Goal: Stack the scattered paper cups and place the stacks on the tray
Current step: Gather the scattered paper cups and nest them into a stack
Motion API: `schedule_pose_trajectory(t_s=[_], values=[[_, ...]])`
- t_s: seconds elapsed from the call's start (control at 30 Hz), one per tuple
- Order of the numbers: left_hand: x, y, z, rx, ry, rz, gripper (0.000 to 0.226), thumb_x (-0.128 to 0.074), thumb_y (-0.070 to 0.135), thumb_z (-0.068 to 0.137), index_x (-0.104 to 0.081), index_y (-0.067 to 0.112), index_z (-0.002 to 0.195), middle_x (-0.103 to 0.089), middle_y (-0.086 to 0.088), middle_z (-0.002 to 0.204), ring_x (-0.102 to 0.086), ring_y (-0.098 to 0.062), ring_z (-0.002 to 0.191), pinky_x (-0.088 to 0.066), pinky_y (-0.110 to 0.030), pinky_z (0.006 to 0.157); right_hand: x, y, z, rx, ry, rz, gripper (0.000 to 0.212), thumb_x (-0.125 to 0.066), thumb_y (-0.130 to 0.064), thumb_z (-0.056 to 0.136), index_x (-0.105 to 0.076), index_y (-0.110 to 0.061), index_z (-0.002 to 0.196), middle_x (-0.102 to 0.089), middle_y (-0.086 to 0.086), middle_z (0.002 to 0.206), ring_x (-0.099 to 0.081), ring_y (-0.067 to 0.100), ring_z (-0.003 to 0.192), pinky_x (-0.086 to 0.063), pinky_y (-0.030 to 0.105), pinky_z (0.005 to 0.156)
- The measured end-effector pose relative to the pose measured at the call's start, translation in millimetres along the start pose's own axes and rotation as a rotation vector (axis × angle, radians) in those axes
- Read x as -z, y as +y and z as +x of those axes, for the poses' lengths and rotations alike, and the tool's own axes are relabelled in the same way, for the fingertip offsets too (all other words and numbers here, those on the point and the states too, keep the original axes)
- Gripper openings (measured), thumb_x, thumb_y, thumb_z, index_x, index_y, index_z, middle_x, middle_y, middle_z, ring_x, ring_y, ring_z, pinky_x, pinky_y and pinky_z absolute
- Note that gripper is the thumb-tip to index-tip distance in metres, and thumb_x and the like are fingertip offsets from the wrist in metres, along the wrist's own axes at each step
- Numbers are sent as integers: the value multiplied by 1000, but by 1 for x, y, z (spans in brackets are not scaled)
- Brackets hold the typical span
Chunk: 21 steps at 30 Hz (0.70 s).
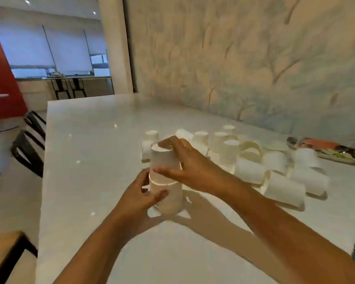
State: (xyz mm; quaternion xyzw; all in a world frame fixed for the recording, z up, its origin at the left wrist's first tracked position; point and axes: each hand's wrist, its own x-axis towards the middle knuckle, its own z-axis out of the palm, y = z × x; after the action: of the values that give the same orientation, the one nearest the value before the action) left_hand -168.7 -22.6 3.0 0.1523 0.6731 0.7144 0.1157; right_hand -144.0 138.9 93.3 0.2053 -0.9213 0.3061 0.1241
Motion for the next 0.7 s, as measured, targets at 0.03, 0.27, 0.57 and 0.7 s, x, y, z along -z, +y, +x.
schedule_pose_trajectory(t_s=[0.03,0.27,0.57,0.7], values=[[0,1,0,7,-6,-18,73,-85,45,49,-51,49,113,-58,15,109,-51,-23,108,-58,-39,66,8,4,-5,-9,-71,46,60,-59,-49,83,-31,-34,134,-39,-4,140,-45,11,117,-37,16,85],[5,0,4,-93,28,216,57,-76,56,56,-47,60,105,-57,26,106,-55,-9,103,-55,-32,79,67,69,-66,-350,136,-16,81,-54,-68,61,-27,-43,134,-44,-12,123,-46,8,107,-39,27,86],[-1,-1,0,-71,-49,92,58,-81,50,52,-51,59,101,-57,22,107,-55,-14,101,-51,-13,51,80,133,-130,-738,93,-211,88,-71,-40,74,-21,-20,144,-55,8,116,-56,27,102,-47,36,87],[-3,-4,0,-75,-53,131,62,-80,56,47,-49,61,101,-59,31,97,-55,-11,99,-52,-18,56,78,124,-149,-683,-3,-350,76,-73,-35,72,-27,-26,132,-49,-9,95,-50,8,78,-39,21,65]])
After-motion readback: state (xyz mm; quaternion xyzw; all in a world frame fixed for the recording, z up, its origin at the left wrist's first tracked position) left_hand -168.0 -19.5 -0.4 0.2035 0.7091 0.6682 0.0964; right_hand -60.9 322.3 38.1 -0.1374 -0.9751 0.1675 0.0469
